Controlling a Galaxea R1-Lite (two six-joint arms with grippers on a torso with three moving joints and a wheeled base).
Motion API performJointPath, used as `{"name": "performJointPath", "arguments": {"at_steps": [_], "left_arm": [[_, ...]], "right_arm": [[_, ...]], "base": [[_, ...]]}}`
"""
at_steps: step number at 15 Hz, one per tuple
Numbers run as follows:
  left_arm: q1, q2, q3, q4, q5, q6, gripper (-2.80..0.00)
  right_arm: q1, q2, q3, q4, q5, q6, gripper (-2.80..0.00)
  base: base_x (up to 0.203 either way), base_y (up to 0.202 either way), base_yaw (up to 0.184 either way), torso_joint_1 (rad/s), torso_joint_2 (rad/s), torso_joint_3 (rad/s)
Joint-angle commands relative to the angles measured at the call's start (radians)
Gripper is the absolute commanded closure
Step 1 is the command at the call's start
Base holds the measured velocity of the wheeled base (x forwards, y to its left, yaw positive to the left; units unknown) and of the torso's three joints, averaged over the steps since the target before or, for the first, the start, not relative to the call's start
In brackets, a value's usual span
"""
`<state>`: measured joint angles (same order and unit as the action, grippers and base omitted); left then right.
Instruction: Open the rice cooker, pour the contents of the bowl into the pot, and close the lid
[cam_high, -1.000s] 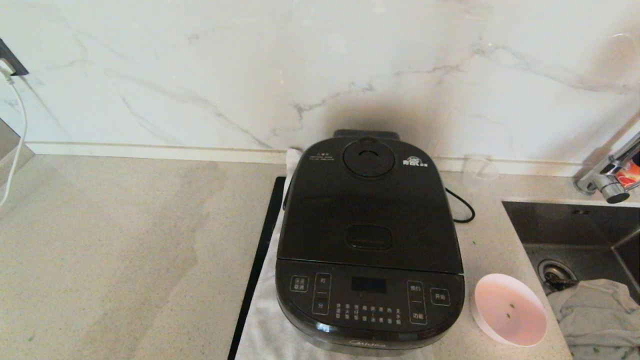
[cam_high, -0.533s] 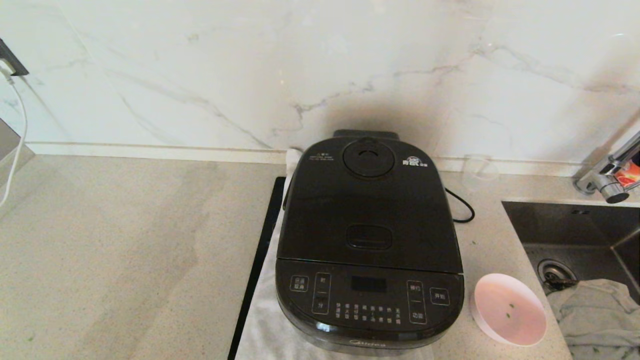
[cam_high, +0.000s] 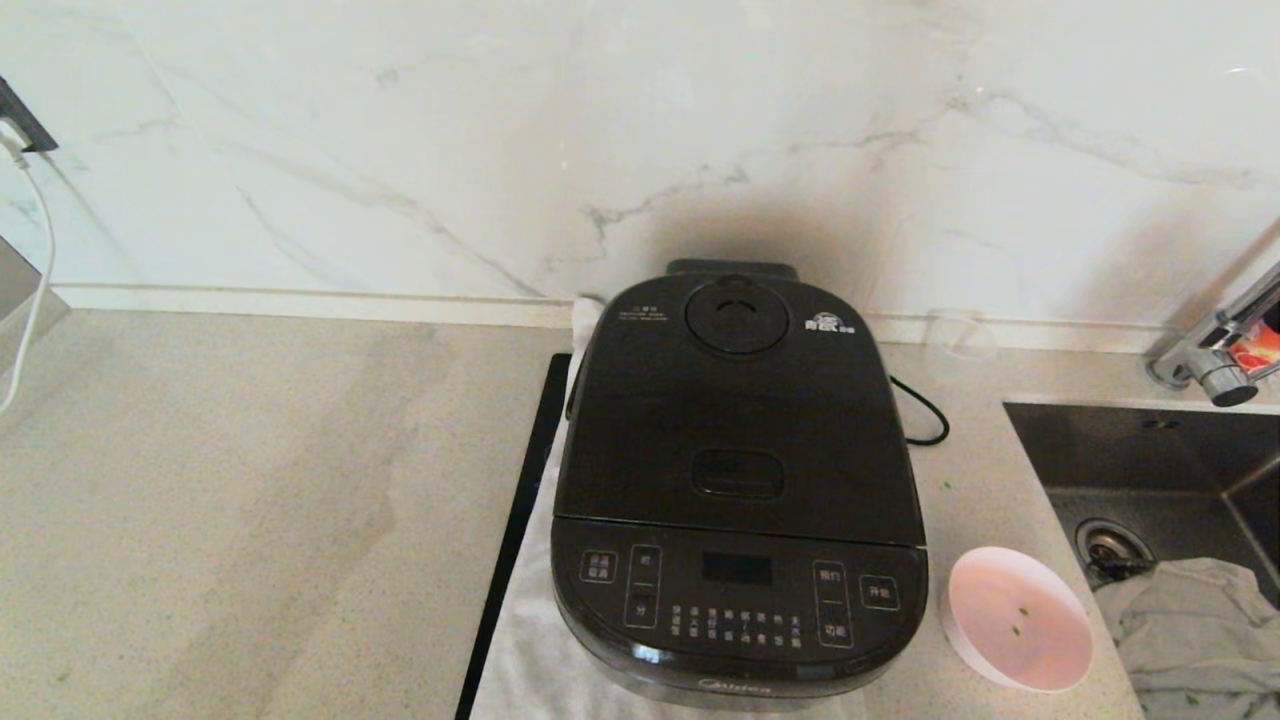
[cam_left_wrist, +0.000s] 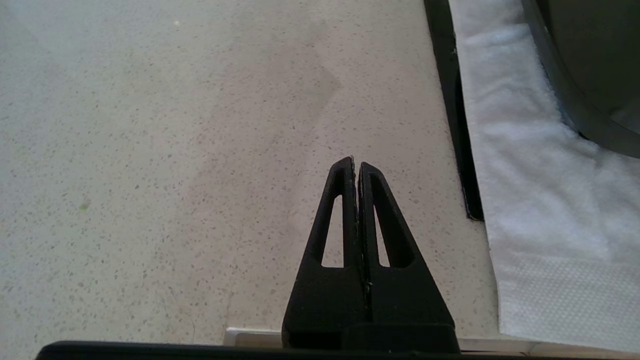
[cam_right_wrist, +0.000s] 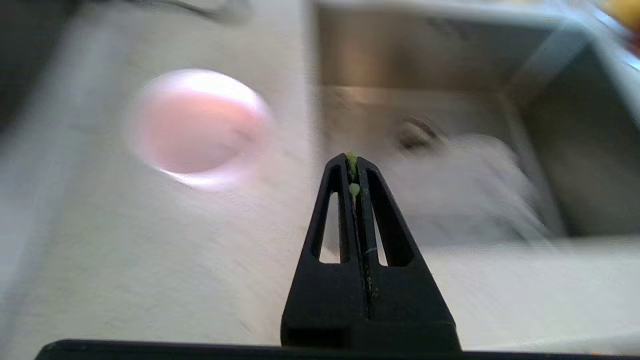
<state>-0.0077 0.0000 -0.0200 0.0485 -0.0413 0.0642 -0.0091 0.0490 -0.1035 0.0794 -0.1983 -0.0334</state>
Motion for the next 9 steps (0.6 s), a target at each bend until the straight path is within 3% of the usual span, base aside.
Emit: {"name": "performJointPath", "arguments": {"at_steps": [1,2,9], "left_arm": [[0.000,0.000,0.000,0.001,0.000,0.000,0.00],[0.000,0.000,0.000,0.001,0.000,-0.001,0.00],[0.000,0.000,0.000,0.001,0.000,-0.001,0.00]], "right_arm": [[0.002,-0.047,0.091,-0.104,0.213,-0.027,0.00],[0.002,-0.048,0.098,-0.078,0.229,-0.061,0.00],[0.003,-0.046,0.103,-0.078,0.214,-0.042,0.00]], "base": [[0.000,0.000,0.000,0.000,0.00,0.000],[0.000,0.000,0.000,0.000,0.00,0.000],[0.000,0.000,0.000,0.000,0.00,0.000]]}}
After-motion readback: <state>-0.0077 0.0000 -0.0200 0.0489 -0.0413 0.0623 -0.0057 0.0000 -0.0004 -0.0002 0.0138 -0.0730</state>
